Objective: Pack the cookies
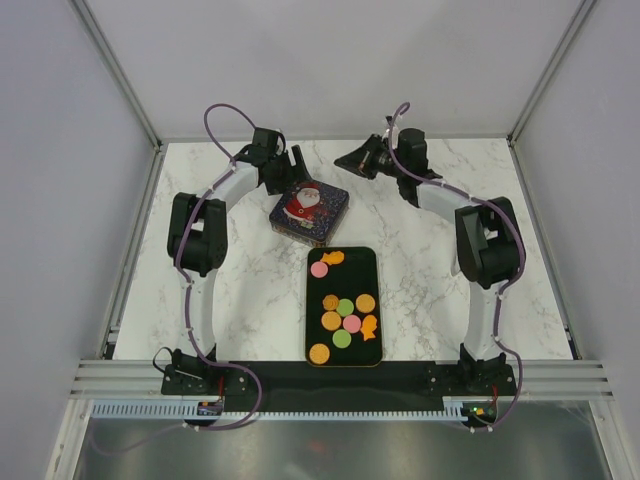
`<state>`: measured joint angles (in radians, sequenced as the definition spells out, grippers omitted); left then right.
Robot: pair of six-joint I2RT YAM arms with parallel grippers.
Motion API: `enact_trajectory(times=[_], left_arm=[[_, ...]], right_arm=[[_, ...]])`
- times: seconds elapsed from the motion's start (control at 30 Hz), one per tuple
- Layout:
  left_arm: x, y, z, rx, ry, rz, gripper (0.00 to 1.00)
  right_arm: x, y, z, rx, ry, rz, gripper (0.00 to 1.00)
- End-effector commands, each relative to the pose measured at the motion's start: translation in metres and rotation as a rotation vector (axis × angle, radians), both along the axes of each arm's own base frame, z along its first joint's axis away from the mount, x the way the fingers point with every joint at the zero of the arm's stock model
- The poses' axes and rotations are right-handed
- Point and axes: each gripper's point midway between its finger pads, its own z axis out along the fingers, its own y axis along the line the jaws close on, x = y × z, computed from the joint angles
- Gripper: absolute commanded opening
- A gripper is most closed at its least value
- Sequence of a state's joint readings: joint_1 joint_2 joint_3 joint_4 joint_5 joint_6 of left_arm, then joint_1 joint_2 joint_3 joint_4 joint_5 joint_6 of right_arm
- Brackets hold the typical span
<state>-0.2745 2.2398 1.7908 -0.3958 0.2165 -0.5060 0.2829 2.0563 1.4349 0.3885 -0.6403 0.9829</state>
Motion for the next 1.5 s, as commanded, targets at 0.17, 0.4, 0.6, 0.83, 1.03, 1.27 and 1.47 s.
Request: enact_trajectory(times=[0.17,0.4,0.6,0.83,1.03,1.27,1.47], left_arm=[[-0.026,0.013,-0.045,0.115,0.126,-0.043,0.87],[-0.026,0.012,-0.045,0.114,0.129,-0.042,0.87],[-0.026,0.014,-0.041,0.119,0.118,-0.042,0.88],[-0.008,0.018,0.001,0.108,0.021,-0.039,0.91],[0.014,0.035,0.097,0.072,-0.17,0.013,0.92],[-0.043,0.028,0.18,0.046,-0.295,0.04,0.93],[-0.127,0.024,0.178,0.027,-0.307,-0.001,0.93]], right_arm=[[0.001,0.037,-0.048,0.15,0.049,0.104,0.0],[-0.015,0.034,-0.111,0.18,0.15,0.095,0.0],[-0.012,0.033,-0.081,0.18,0.092,0.104,0.0],[-0.001,0.026,-0.024,0.114,-0.011,0.1,0.02],[0.004,0.001,0.037,-0.007,-0.149,0.038,0.31],[-0.033,-0.049,0.079,-0.211,-0.249,-0.112,0.98],[-0.096,-0.1,0.087,-0.356,-0.282,-0.255,0.98]])
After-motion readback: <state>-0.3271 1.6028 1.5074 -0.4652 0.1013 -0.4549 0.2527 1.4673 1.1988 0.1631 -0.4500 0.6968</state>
